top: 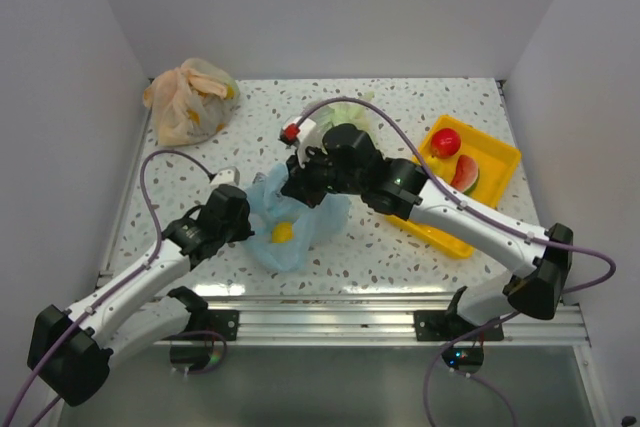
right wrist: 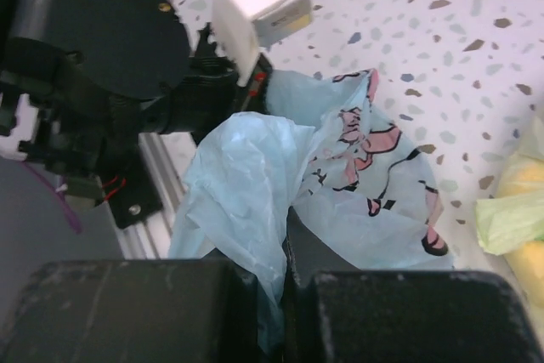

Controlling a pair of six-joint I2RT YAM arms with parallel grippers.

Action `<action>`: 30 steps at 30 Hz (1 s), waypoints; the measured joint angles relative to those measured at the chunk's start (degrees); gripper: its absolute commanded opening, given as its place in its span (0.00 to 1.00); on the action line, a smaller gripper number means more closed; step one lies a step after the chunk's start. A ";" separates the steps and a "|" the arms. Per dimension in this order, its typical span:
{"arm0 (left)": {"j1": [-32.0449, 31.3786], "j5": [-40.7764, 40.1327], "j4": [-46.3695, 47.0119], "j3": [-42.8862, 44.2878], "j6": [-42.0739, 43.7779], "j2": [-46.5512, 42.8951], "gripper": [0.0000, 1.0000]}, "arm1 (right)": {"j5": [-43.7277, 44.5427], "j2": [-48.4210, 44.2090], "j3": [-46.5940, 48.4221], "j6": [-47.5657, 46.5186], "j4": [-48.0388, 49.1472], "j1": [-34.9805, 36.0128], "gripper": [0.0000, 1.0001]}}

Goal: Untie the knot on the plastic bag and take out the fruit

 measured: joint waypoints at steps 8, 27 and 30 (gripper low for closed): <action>0.00 -0.96 -0.17 0.00 -0.63 -1.01 0.00 | 9.60 0.48 -12.96 -0.20 3.45 -3.87 0.01; 0.00 -3.15 -3.10 2.14 -0.35 -2.67 0.00 | 18.27 -2.67 -10.64 2.21 0.46 -11.32 0.99; 0.02 -3.15 -3.17 2.14 -0.37 -2.67 0.00 | 19.28 -6.75 -7.93 1.77 0.22 -8.94 0.99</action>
